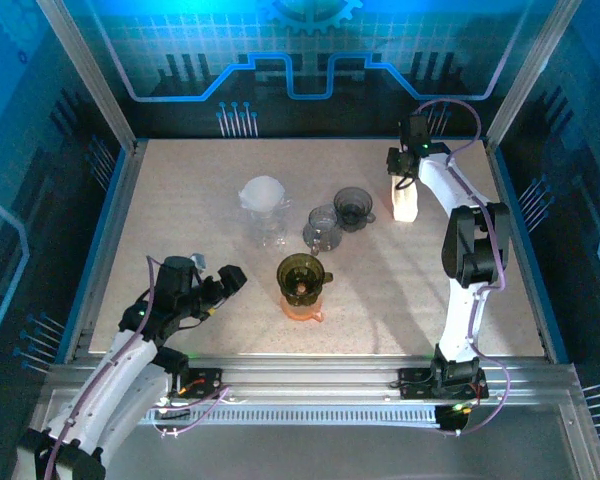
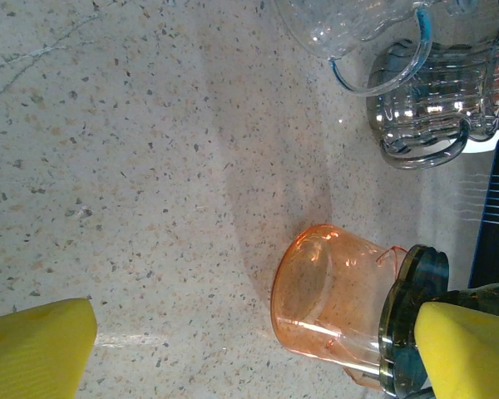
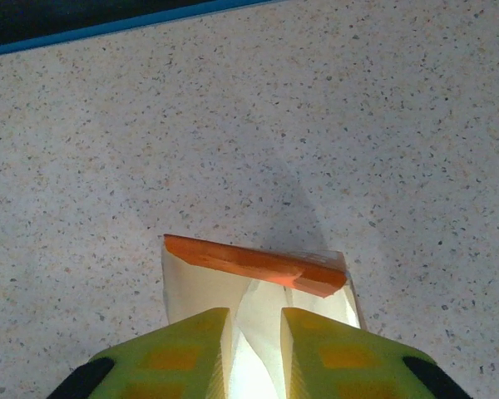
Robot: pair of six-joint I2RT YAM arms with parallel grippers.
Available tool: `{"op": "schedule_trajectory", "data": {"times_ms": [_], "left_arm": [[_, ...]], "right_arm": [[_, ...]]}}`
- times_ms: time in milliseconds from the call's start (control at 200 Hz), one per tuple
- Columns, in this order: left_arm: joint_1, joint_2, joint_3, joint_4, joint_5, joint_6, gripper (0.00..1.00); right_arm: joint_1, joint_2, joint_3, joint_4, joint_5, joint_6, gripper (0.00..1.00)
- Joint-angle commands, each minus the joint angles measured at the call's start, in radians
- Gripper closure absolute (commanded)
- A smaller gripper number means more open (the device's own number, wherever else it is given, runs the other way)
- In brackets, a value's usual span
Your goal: Place the coffee filter in the dripper
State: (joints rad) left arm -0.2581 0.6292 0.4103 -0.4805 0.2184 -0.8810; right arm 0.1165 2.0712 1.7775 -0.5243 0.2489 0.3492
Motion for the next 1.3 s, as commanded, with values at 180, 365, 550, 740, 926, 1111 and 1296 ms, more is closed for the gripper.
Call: {"op": "schedule_trajectory", "data": {"times_ms": [180,365,550,740,926,1111,1296], "left_arm": [[0.01,0.004,-0.005,0.009,0.015,0.018,0.01],[0.01,0.004,-0.002,0.011,0.015,0.019,0.01],[0.01,0.005,-0.005,0.013,0.015,0.019,0.01],[0.01,0.005,-0.005,0.014,0.015,0.017,0.01],[0.01,0.004,-0.006,0.013,0.016,0.016,0.01],[0.01,0.003,-0.009,0.013,0.016,0.015,0.01],[0.01,0.003,-0.01,0.016,0.016,0.015,0.01]], "right_arm": [[-0.014,0.039,0.039,-0.029,-0.013,-0.009,0.77],[-0.015,0.049,0.044,-0.037,-0.017,-0.006,0.79],[-0.015,0.049,0.045,-0.037,-0.016,-0.01,0.85],[-0.015,0.039,0.039,-0.033,-0.014,-0.009,0.95],[-0.015,0.007,0.017,-0.007,-0.004,-0.009,1.0],[-0.015,-0.043,-0.025,0.038,-0.008,0.002,1.0],[-0.014,-0.088,-0.054,0.054,0.0,0.016,1.0]]}}
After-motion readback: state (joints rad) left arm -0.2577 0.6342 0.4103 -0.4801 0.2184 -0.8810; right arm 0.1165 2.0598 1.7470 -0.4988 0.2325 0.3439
